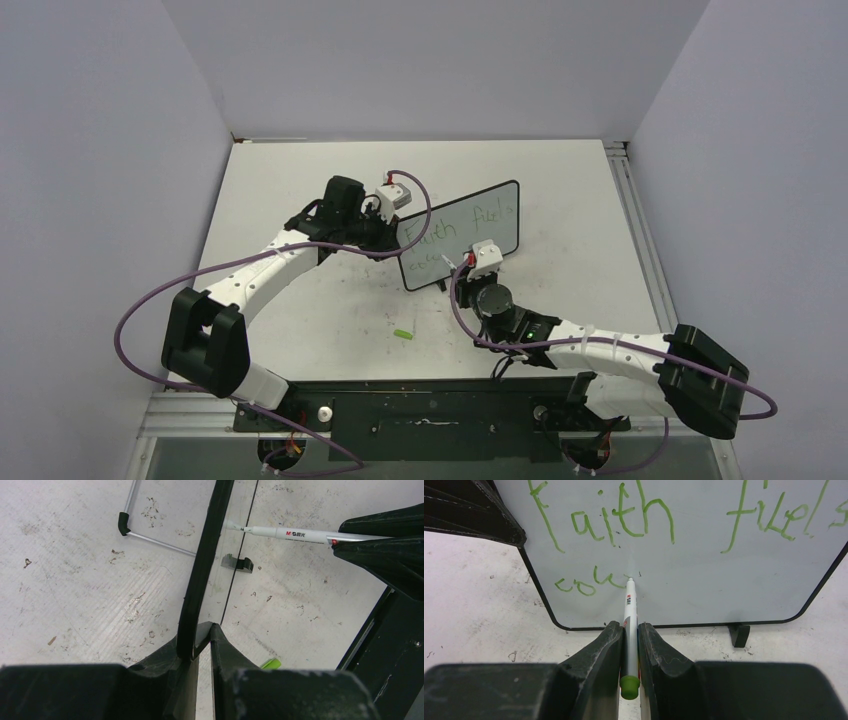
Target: Write a sentence on the whiteboard
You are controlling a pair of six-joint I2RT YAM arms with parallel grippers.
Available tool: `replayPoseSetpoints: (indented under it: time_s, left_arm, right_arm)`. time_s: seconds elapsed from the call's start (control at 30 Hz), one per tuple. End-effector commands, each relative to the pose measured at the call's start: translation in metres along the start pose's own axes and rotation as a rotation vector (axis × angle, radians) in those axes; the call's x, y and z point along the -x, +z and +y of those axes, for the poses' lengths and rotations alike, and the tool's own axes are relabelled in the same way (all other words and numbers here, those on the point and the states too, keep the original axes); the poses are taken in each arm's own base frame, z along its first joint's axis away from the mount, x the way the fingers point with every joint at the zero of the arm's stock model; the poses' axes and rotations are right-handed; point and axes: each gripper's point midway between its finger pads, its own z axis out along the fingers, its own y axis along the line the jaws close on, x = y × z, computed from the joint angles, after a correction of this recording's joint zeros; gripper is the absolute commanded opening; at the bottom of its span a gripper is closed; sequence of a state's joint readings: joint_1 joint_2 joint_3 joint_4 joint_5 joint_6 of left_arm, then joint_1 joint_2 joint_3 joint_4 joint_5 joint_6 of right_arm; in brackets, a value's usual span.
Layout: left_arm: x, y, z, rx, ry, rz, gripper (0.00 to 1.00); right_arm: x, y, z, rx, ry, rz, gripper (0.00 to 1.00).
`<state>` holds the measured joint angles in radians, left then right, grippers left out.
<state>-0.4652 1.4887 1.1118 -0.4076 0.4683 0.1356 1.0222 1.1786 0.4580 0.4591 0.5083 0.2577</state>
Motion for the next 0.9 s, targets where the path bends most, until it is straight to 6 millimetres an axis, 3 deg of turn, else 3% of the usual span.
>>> replayPoseSetpoints:
  time_s: [0.0,0.4,0.87]
  left_arm:
    - [0.002,-0.005,0.005,0.038,0.043,0.009,0.0]
    - [0.003,-0.006,0.005,0.038,0.044,0.006,0.0]
    - [0.003,-0.006,0.005,0.038,0.044,0.007,0.0]
  right_arm:
    - [0.001,0.002,-0.002,-0.022,0.022,-0.007,0.05]
    - [-0.013,0.006,-0.001,-0.028,0.004,0.027,0.05]
    - [0.021,0.004,-0.001,-0.033,0.033,-0.064,0.05]
